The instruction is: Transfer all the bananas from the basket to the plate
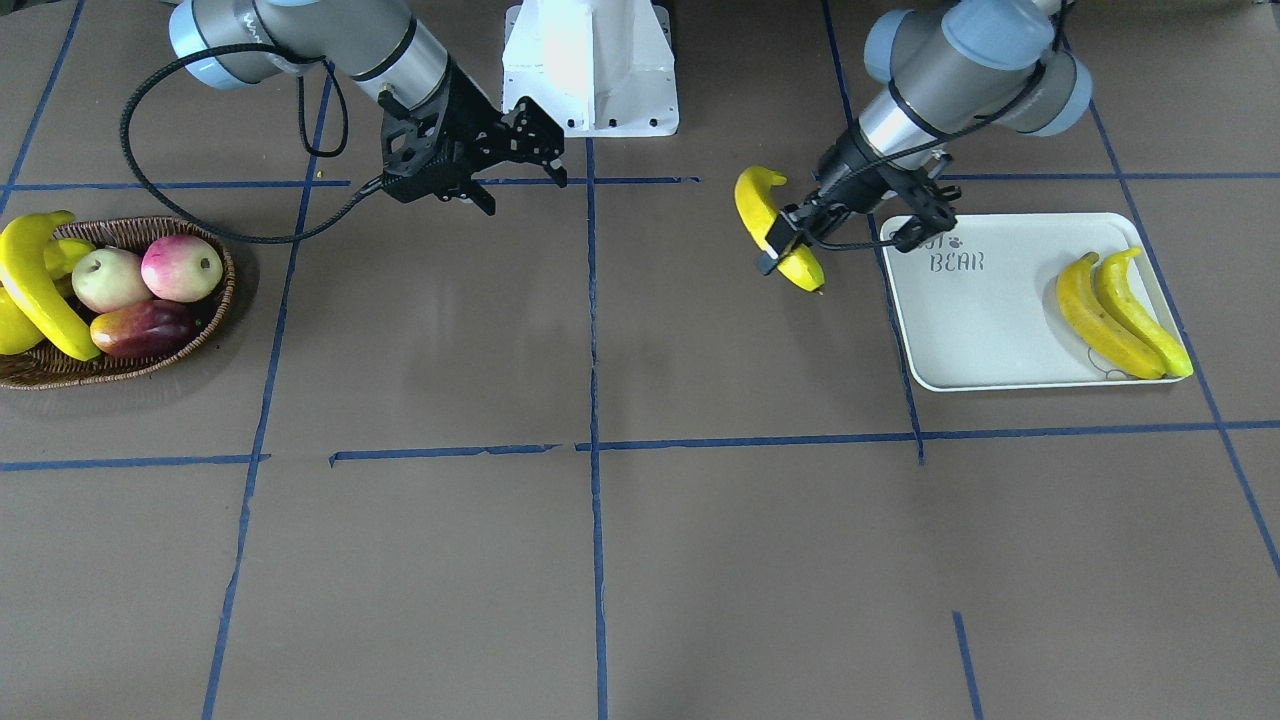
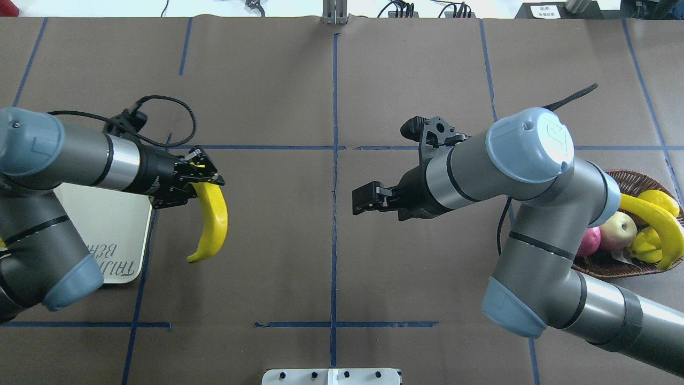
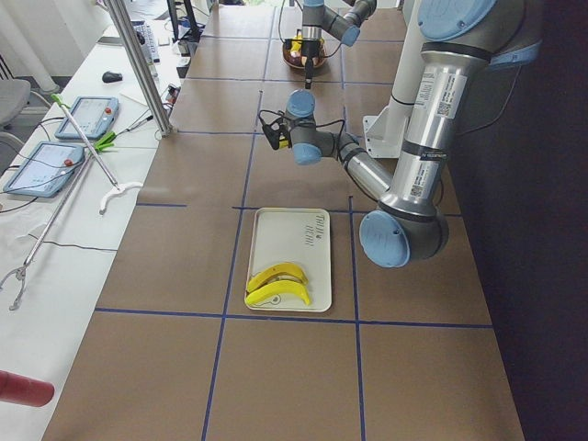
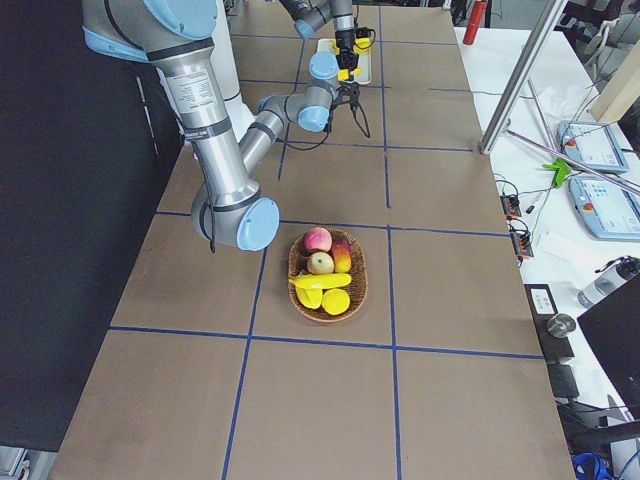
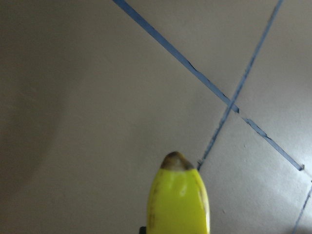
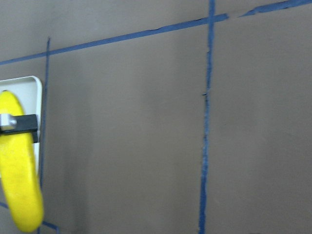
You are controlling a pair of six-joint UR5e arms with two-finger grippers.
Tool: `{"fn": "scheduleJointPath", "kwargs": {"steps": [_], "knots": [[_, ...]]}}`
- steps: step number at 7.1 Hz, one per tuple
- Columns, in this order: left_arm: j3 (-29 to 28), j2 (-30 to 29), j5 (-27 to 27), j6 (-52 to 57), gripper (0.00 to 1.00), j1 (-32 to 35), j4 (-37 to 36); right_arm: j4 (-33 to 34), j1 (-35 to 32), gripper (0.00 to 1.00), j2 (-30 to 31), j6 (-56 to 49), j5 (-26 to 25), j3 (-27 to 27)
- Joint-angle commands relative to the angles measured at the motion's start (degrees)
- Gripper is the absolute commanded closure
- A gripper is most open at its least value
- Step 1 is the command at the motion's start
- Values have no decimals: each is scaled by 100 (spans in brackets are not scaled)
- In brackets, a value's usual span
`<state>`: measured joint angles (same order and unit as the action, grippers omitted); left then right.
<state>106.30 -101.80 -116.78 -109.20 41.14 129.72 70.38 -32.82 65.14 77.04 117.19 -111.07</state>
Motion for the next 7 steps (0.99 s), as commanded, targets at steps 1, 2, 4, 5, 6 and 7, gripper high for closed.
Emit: {"fn": "scheduleJointPath", "kwargs": {"steps": [1, 2, 4, 5, 6, 7], "knots": [[-91, 877, 6, 309, 99, 524, -8, 1515, -319, 0, 112, -1149, 14, -238], [-161, 1316, -2, 451, 99, 692, -25, 2158, -434, 0, 321, -1905, 14, -509], [-764, 1531, 6, 602, 99, 1017, -26, 2445, -689, 0, 612, -2770, 14, -591], [-1073, 1532, 15, 611, 97, 1158, 1, 2445, -681, 0, 605, -2861, 14, -591], [-1294, 1532, 15, 776, 97, 1168, 36, 2437, -673, 0, 596, -2861, 14, -591], [-1383, 1532, 24, 978, 95, 1220, 36, 2437, -655, 0, 579, -2861, 5, -565]]}}
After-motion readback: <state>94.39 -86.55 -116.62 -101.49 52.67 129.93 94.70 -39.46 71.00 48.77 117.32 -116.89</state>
